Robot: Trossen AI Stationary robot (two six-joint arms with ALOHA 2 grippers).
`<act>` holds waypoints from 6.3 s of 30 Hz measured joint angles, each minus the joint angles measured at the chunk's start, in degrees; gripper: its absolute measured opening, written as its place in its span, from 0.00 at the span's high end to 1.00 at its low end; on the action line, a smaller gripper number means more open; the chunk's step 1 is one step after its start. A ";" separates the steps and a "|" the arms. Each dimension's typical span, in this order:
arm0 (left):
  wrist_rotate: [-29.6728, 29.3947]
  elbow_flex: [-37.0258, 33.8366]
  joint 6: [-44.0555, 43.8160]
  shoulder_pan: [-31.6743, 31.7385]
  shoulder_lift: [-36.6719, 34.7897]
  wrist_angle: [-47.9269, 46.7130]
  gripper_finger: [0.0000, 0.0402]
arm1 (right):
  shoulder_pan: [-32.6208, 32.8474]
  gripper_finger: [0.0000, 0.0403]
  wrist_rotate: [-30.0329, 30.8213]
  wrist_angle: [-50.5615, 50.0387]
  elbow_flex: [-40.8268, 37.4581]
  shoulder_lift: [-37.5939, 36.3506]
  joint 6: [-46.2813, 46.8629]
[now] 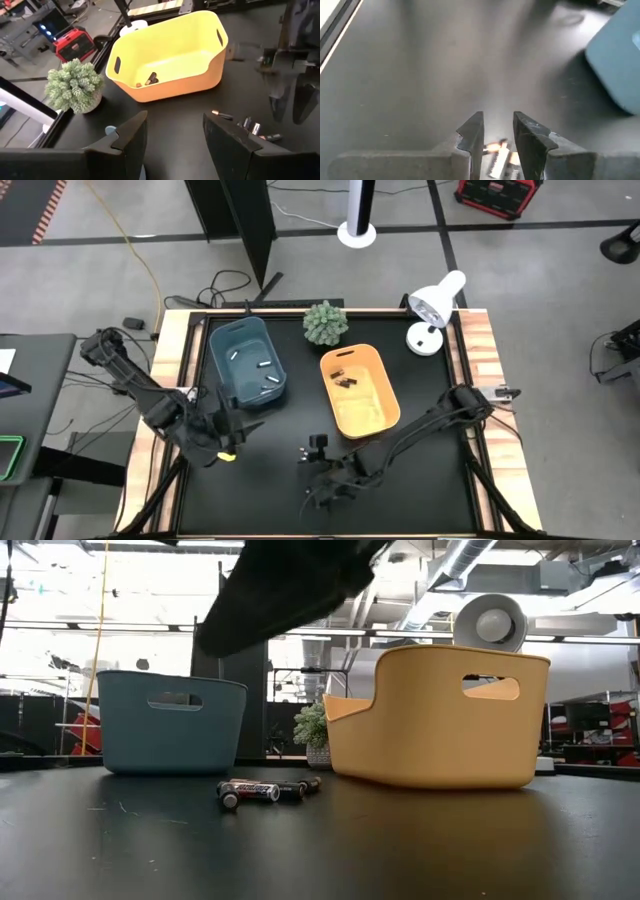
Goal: Sort batteries
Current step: Put the black battery into the yellow bin
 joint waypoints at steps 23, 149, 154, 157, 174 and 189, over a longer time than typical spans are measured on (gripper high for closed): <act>-6.00 0.00 -12.85 -7.48 -0.85 -8.08 0.54 | 0.95 0.70 -1.49 -8.97 4.92 6.70 17.12; -5.96 -1.18 -18.44 -10.01 -0.78 -8.06 0.54 | 1.57 0.98 1.31 -5.70 2.38 10.00 30.33; -5.96 -1.18 -18.50 -10.01 -0.78 -8.04 0.54 | 2.10 0.98 1.06 -5.93 2.99 9.98 28.23; -5.96 -1.18 -18.52 -9.99 -0.78 -8.04 0.54 | 2.43 0.98 -0.11 -6.40 4.50 10.08 26.08; -5.96 -1.19 -18.72 -9.99 -0.79 -7.97 0.54 | 3.11 0.98 3.11 -20.33 19.84 10.02 14.48; -5.93 -1.20 -19.09 -10.01 -0.78 -7.95 0.54 | 0.96 0.98 14.14 -38.28 31.54 6.83 7.98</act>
